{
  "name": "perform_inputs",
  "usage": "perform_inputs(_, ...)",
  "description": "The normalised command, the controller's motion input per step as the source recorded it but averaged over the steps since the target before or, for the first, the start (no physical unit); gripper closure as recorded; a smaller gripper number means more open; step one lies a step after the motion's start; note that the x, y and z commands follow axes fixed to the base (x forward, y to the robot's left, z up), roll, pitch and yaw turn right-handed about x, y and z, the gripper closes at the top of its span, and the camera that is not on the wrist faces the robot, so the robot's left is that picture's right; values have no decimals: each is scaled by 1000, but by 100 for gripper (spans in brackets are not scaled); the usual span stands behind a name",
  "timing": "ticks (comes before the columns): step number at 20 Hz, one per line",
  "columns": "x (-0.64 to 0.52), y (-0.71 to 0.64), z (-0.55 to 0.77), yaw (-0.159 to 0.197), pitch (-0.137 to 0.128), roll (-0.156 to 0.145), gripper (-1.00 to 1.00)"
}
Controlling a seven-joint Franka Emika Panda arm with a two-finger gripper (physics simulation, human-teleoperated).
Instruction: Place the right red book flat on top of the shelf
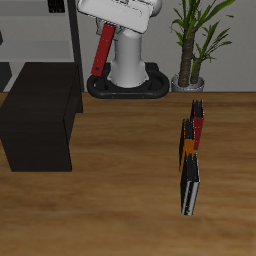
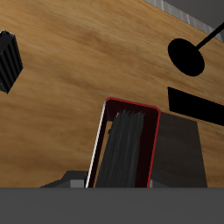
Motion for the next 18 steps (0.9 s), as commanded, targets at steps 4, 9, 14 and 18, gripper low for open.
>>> perform_inputs(4,71,-414,89,32,-28,-180,100)
perform_inputs(9,34,-399,206,20,-81,-169,100)
perform_inputs(14,47,-465,163,7,-36,-171,100)
perform_inputs(18,119,-372,31,10,-11,-100,100)
